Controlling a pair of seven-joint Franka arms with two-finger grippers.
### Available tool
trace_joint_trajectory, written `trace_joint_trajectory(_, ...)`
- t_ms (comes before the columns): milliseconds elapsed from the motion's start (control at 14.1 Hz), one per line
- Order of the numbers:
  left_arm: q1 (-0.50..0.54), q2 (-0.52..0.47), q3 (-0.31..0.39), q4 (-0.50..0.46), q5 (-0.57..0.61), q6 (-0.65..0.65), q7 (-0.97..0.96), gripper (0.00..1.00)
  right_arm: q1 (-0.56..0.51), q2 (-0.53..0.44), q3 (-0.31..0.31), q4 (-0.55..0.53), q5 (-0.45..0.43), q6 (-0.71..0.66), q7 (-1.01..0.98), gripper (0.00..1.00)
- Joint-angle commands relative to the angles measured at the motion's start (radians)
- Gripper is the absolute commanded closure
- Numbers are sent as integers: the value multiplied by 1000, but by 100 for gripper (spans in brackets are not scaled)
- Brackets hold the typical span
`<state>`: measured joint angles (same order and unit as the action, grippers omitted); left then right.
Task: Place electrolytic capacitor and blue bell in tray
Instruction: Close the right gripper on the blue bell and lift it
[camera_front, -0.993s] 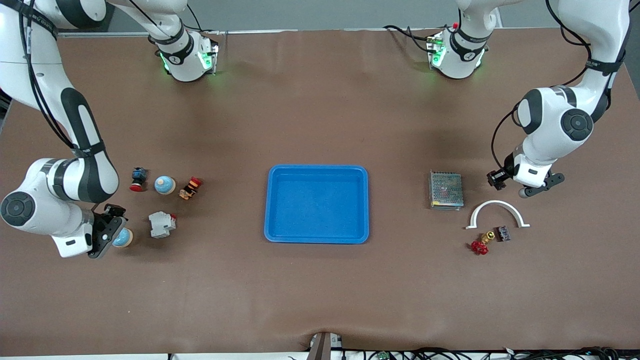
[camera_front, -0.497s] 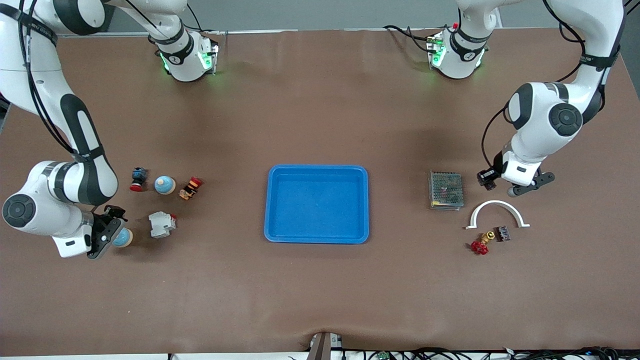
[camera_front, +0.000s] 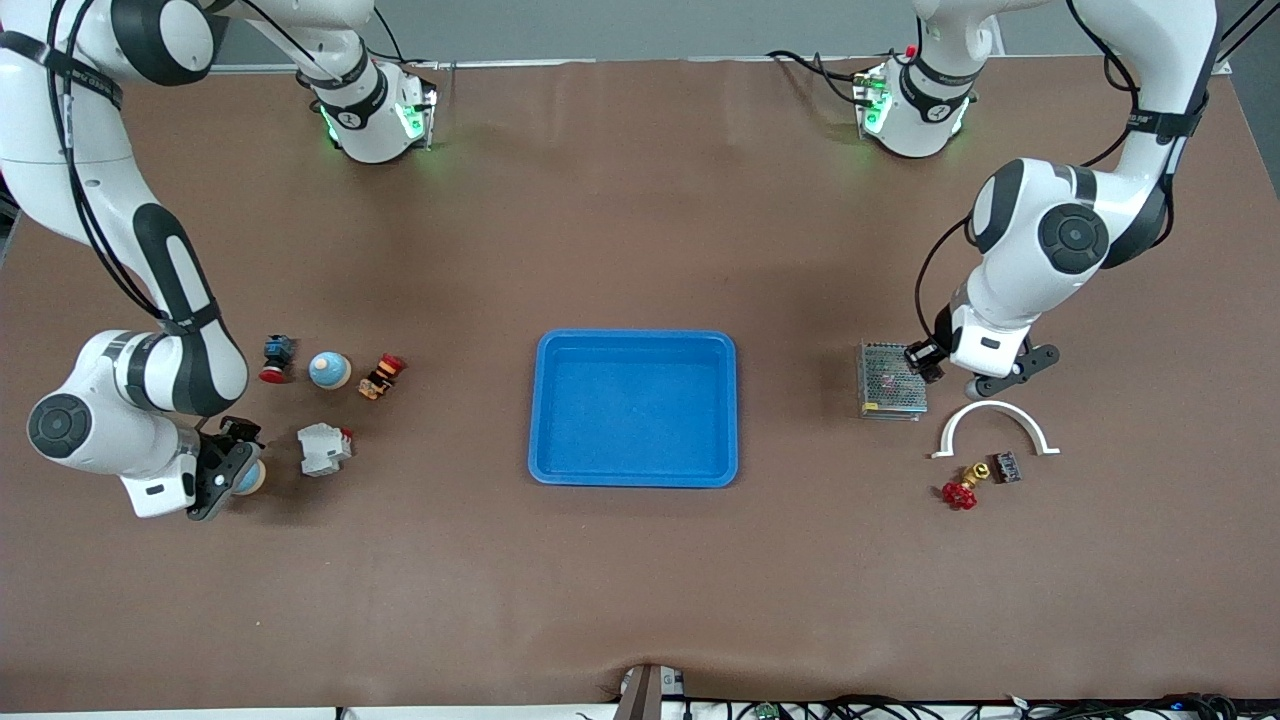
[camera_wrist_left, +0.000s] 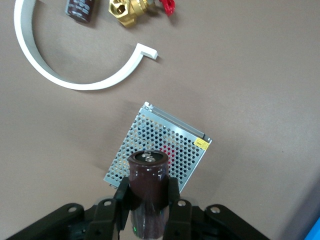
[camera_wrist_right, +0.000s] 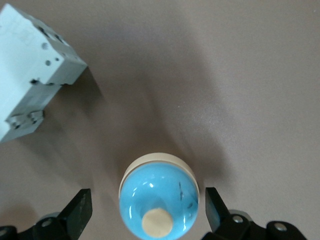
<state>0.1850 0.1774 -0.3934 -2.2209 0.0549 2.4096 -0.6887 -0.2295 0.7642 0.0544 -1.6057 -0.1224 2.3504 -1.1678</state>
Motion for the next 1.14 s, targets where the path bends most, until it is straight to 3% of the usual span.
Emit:
trace_joint_trajectory(0, 5, 27, -1, 27, 20, -18, -15, 100, -24, 27, 18, 29, 6, 21, -12, 0)
trace_joint_trajectory(497, 8, 18, 1, 23, 20, -35, -15, 100, -28, 41, 19, 29, 4, 27, -12, 3)
trace_joint_trajectory(780, 10, 10, 1, 26, 33, -75, -17, 100, -27, 40, 19, 29, 6, 24, -7, 43)
trace_joint_trajectory(922, 10, 8, 1, 26, 33, -76, -17, 100, -27, 38, 21, 35, 6, 15, -4, 53)
trace_joint_trajectory(1064, 10, 8, 1, 27, 34, -83, -17, 100, -25, 34, 22, 39, 7, 4, -3, 54)
